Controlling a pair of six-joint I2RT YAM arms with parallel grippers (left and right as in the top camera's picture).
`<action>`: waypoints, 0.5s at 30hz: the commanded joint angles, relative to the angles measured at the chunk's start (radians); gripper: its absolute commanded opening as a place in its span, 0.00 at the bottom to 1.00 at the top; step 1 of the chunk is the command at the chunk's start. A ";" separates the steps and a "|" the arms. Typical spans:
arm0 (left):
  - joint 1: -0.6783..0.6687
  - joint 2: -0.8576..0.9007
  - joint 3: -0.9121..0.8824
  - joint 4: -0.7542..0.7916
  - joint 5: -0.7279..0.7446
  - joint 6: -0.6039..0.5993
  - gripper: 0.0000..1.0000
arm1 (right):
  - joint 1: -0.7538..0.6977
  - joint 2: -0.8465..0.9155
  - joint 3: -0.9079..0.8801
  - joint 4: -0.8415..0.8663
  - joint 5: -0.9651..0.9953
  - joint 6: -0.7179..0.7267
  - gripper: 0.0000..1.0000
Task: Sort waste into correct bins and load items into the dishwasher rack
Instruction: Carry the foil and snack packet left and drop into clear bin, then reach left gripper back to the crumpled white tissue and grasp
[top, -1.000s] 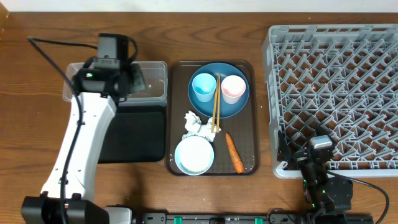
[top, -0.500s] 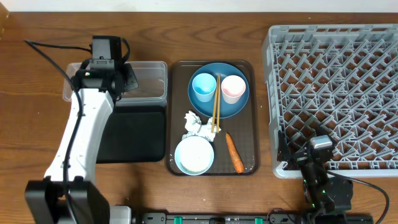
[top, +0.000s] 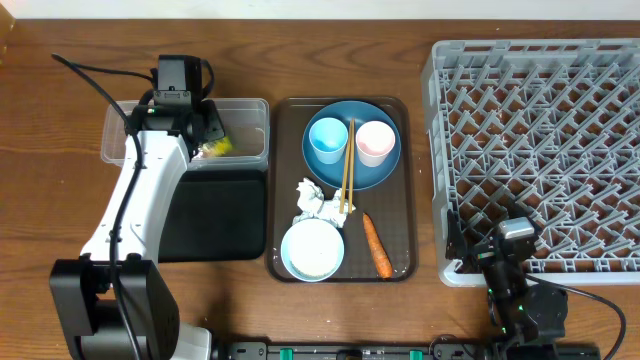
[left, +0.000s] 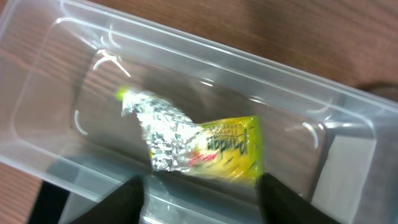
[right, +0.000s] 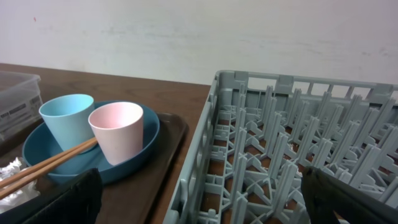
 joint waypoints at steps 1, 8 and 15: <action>0.005 0.000 -0.002 -0.008 -0.012 -0.002 0.77 | -0.006 -0.005 -0.002 -0.003 -0.001 -0.004 0.99; -0.018 -0.075 -0.002 -0.142 0.296 -0.002 0.81 | -0.006 -0.005 -0.002 -0.003 -0.001 -0.004 0.99; -0.173 -0.130 -0.002 -0.269 0.425 -0.006 0.81 | -0.006 -0.005 -0.002 -0.003 -0.001 -0.003 0.99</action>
